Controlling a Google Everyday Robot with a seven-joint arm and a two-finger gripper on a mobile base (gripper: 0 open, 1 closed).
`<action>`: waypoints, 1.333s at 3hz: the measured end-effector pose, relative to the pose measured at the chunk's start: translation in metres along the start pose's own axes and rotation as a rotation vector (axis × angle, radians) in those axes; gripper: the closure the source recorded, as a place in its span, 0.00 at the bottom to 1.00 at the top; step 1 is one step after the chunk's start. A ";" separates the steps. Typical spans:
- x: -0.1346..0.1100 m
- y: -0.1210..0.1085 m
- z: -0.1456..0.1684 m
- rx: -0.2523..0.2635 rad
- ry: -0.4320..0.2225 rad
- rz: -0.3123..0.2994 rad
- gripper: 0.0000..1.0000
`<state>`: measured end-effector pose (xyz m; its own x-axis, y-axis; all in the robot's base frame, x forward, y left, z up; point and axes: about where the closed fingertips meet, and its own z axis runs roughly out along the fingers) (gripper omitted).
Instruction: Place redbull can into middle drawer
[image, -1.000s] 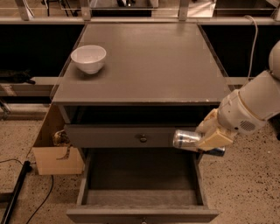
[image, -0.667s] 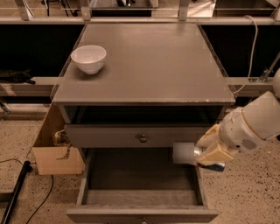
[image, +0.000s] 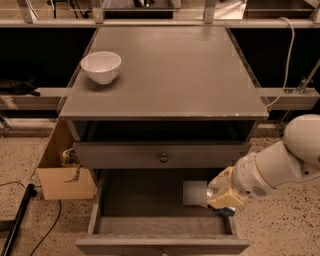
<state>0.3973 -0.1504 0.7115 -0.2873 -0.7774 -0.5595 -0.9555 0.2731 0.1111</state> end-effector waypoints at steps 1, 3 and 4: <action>0.001 -0.003 0.004 0.012 -0.003 0.003 1.00; 0.002 -0.007 0.026 0.010 -0.031 0.010 1.00; 0.002 -0.015 0.052 -0.005 -0.035 0.017 1.00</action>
Offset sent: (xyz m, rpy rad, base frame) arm 0.0030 -0.0056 -0.0068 0.0416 -0.0450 -0.0461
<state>0.4145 -0.1263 0.6661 -0.3013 -0.7524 -0.5858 -0.9508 0.2832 0.1253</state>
